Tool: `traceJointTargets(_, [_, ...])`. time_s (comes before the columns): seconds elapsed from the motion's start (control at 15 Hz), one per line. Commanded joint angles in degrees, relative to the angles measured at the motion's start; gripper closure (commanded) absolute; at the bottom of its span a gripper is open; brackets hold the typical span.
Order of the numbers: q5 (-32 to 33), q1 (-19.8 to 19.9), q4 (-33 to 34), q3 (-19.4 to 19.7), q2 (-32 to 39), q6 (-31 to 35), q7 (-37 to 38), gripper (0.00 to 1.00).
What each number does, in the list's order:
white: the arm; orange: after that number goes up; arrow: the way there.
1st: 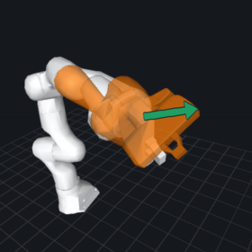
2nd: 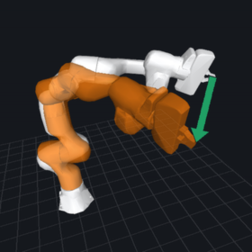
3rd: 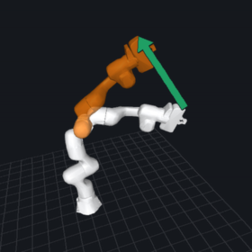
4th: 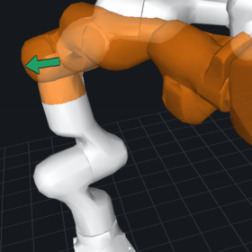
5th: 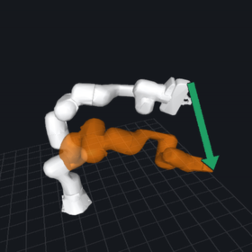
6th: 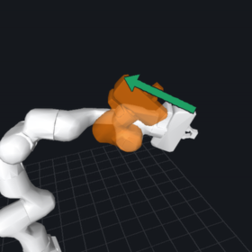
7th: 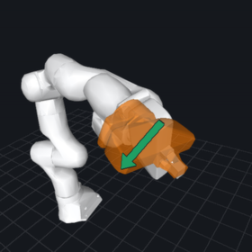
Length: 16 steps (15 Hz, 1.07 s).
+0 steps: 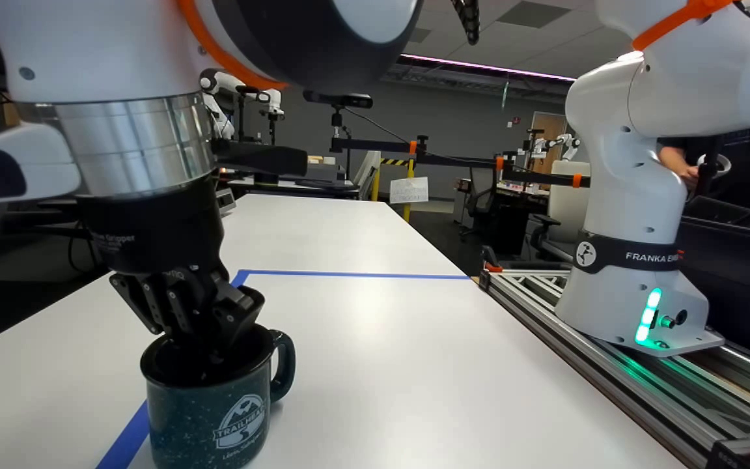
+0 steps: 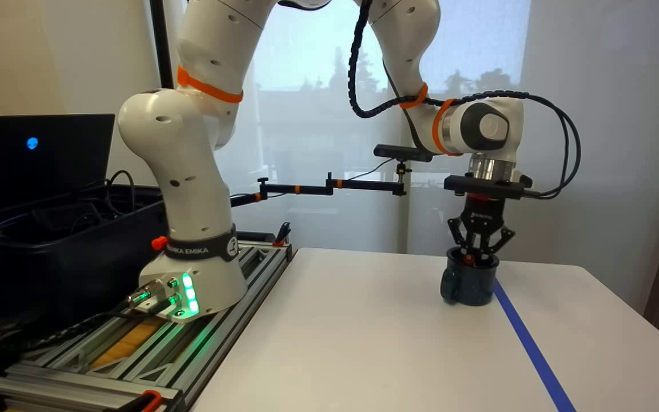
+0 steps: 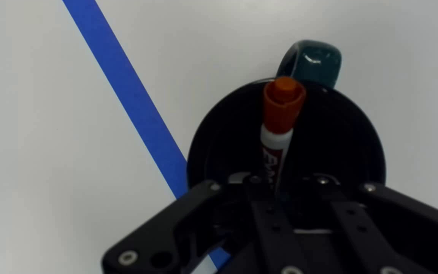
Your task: Remove the marker from the cup
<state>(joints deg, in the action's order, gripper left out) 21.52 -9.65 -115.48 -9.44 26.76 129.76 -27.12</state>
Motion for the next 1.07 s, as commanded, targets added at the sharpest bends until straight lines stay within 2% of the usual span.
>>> traceJointTargets(0.0, [-0.17,0.11,-0.48,-0.33,-0.85,-0.45,0.25,0.95])
traceJointTargets(0.13, [-0.11,0.14,-0.94,-0.26,-1.25,-0.47,0.39,0.94])
traceJointTargets(0.2, [-0.12,0.2,-1.2,-0.23,-1.43,-0.37,0.46,0.79])
traceJointTargets(0.27, [-0.2,0.27,-1.43,-0.22,-1.61,-0.3,0.49,0.76])
traceJointTargets(0.6, [0.34,0.41,-2.49,0.37,-1.96,-0.2,0.9,0.79])
traceJointTargets(0.67, [0.46,0.4,-2.64,0.47,-2.01,-0.23,0.98,0.82])
traceJointTargets(0.73, [0.44,0.39,-2.67,0.44,-2.15,-0.26,1.0,0.95])
traceJointTargets(1.0, [-0.3,0.31,-2.74,-0.15,-3.46,-1.05,0.76,0.95])
